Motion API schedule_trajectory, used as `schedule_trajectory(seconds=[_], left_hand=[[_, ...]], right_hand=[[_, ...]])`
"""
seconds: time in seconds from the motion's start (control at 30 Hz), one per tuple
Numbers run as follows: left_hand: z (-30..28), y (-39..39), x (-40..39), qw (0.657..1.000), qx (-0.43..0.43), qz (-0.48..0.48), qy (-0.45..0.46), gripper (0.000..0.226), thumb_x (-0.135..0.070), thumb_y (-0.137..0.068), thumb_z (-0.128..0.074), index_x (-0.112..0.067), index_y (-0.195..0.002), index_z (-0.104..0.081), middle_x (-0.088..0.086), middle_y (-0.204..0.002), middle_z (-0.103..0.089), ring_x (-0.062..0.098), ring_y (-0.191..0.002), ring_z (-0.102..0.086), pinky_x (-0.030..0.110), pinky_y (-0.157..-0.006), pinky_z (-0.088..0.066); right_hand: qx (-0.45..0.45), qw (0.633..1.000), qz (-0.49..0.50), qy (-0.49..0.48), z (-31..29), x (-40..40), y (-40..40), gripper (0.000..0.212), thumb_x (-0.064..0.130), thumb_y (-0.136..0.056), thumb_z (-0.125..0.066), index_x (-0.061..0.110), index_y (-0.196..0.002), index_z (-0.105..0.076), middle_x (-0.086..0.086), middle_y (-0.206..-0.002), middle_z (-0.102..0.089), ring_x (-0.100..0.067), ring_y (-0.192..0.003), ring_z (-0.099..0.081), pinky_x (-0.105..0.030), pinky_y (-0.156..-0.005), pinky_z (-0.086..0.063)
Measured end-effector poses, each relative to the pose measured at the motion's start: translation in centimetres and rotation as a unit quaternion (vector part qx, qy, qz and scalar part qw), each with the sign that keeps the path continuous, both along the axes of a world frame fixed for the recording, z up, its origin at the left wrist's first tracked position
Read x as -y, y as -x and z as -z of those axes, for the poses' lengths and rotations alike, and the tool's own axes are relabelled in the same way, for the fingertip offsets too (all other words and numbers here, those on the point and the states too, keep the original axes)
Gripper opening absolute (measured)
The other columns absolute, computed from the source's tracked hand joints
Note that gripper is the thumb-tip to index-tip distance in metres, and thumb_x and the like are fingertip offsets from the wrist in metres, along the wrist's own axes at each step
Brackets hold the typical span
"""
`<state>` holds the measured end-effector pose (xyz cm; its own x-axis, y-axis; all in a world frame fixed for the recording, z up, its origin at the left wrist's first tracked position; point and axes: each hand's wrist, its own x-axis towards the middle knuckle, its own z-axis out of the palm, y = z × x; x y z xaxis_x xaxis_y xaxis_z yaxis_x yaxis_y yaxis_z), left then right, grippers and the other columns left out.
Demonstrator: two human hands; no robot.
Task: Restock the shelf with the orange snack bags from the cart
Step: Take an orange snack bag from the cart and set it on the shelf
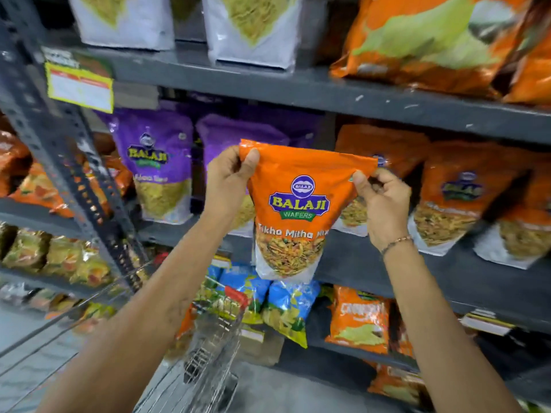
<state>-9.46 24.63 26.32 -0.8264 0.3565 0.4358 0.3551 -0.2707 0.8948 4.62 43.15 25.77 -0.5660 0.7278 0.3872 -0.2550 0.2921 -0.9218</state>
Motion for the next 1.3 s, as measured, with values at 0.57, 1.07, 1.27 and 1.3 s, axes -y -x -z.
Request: schedule_trajectory(seconds=[0.57, 1.07, 1.27, 1.3], left_hand=[[1.9, -4.1, -17.6, 0.987, 0.119, 0.107, 0.014, 0.02, -0.025, -0.093, -0.05, -0.009, -0.103, -0.057, 0.011, -0.108, -0.066, 0.02, -0.096, -0.064, 0.038, -0.088, -0.056], [3.1, -4.6, -19.1, 0.991, 0.089, 0.091, 0.046, 0.03, -0.026, -0.091, -0.054, -0.008, -0.114, -0.057, 0.004, -0.108, -0.066, -0.003, -0.083, -0.066, 0.011, -0.066, -0.053], [6.7, -2.8, -12.5, 0.991, 0.04, 0.005, 0.128, 0.013, -0.021, -0.087, -0.061, -0.017, -0.098, -0.067, 0.0, -0.089, -0.065, -0.006, -0.07, -0.058, 0.023, -0.073, -0.046], [7.6, -2.3, -10.3, 0.99, 0.053, -0.005, 0.13, 0.007, -0.021, -0.087, -0.06, -0.021, -0.09, -0.067, 0.001, -0.085, -0.064, 0.002, -0.072, -0.057, 0.028, -0.076, -0.045]], right_hand=[[0.033, 0.991, 0.133, -0.01, 0.8, -13.3, -6.3, 0.013, 0.018, -0.081, -0.067, 0.026, -0.072, -0.062, -0.001, -0.069, -0.06, -0.017, -0.068, -0.053, -0.041, -0.069, -0.05], [-0.03, 0.969, 0.244, 0.008, 3.3, -14.0, -6.1, 0.033, 0.024, -0.078, -0.071, 0.01, -0.105, -0.056, -0.003, -0.092, -0.061, -0.004, -0.079, -0.057, -0.018, -0.07, -0.049], [-0.054, 0.978, 0.184, -0.079, 7.5, -4.2, -3.8, 0.017, 0.017, -0.086, -0.062, 0.031, -0.086, -0.052, -0.009, -0.088, -0.059, -0.014, -0.079, -0.056, -0.019, -0.07, -0.047], [-0.039, 0.987, 0.133, -0.083, 8.3, -2.3, -2.9, 0.019, 0.016, -0.086, -0.063, 0.032, -0.084, -0.053, -0.007, -0.085, -0.06, -0.013, -0.077, -0.056, -0.018, -0.07, -0.046]])
